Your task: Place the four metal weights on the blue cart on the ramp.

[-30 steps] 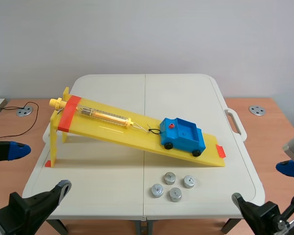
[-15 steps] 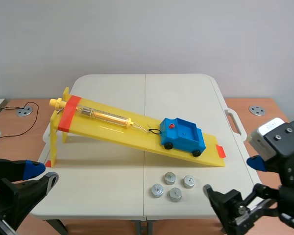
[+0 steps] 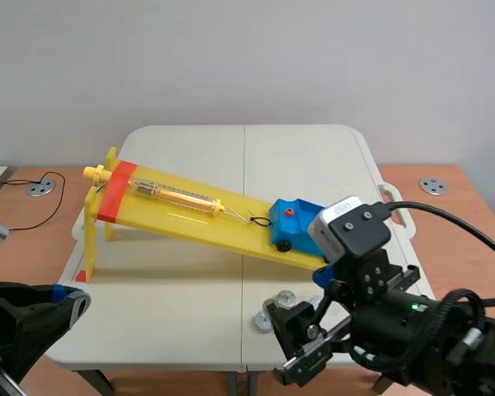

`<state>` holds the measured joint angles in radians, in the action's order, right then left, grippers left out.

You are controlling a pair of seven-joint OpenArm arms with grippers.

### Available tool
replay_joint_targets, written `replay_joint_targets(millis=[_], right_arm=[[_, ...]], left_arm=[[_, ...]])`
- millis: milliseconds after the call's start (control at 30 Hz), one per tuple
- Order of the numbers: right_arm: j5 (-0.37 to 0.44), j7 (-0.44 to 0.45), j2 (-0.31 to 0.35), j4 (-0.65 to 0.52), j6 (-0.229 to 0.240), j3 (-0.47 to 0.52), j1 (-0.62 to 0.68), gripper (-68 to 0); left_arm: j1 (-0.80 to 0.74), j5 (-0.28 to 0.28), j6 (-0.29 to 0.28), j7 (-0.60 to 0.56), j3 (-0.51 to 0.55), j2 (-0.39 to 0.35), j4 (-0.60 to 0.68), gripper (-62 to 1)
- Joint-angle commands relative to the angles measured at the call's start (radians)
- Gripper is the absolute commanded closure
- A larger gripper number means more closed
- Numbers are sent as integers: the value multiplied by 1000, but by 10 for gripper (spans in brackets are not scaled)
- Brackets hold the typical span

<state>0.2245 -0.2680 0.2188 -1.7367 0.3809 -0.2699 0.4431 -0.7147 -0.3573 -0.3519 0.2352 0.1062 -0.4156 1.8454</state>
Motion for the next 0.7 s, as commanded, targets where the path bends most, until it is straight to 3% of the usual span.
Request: replay_joint_targets(millis=[0, 333, 667], right_arm=[[-16, 75, -14, -33, 7, 9, -68, -392], [-103, 77, -95, 103, -87, -82, -148, -379], [-188, 125, -121, 208, -168, -159, -207, -366]], left_arm=[[3, -65, -14, -101, 17, 3, 70, -38], [3, -65, -14, -80, 17, 3, 70, -38], [3, -66, -14, -80, 17, 3, 70, -38]])
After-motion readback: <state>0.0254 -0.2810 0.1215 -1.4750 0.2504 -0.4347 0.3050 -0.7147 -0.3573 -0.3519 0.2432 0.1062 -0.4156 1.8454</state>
